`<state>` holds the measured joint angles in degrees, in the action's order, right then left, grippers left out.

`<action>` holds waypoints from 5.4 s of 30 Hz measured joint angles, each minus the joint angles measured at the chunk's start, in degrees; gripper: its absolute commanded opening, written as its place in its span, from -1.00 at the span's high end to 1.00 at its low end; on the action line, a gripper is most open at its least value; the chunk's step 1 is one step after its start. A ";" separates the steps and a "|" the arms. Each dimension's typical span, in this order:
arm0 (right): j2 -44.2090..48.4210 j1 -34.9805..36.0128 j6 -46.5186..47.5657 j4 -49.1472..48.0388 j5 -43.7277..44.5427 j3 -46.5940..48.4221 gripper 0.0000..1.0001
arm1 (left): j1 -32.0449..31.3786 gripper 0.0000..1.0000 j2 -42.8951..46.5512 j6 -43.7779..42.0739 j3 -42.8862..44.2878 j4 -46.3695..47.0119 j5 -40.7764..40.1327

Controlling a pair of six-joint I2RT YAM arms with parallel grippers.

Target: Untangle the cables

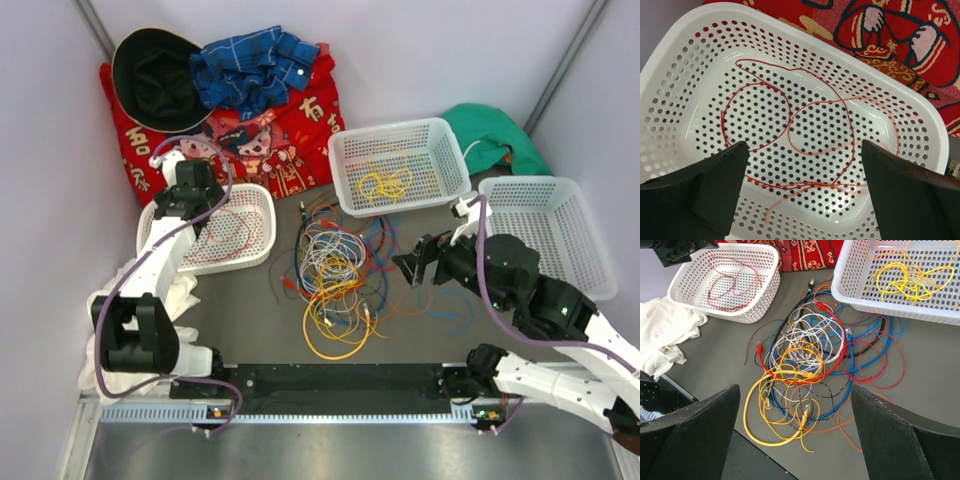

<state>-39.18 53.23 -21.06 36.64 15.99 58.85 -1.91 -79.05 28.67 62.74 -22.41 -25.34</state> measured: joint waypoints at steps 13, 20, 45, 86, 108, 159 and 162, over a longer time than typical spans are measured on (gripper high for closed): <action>-2.64 0.00 -0.33 -0.79 0.09 -5.14 -0.81 | -1.14 -0.98 0.09 6.01 7.61 -5.33 16.92; -10.64 -1.03 -3.67 -1.73 0.66 -17.00 -0.80 | -24.81 -0.98 12.09 10.54 -1.99 -0.81 19.06; -25.35 -16.28 -13.66 -21.49 -5.86 -25.44 1.00 | -41.33 -0.98 20.15 17.38 -13.14 -1.57 8.92; -16.41 -16.24 -10.05 6.27 -23.19 22.32 1.00 | -58.03 -0.97 5.60 -6.34 -18.47 65.29 36.24; -13.09 -16.22 -10.58 5.40 -22.88 19.39 0.51 | -58.40 1.00 -1.22 -10.40 -8.46 68.24 34.82; -3.96 -16.13 -4.44 8.46 -12.98 11.52 -0.98 | -0.20 1.00 7.65 -7.32 18.75 -1.42 -2.01; -4.04 -16.13 -4.46 8.46 -13.03 10.01 -0.97 | 1.14 1.00 7.41 -5.77 15.30 -0.48 -0.61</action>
<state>-43.22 37.10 -25.52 45.10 2.96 68.86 -0.78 -71.64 22.90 78.04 -22.90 -25.96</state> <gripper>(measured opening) 0.988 0.013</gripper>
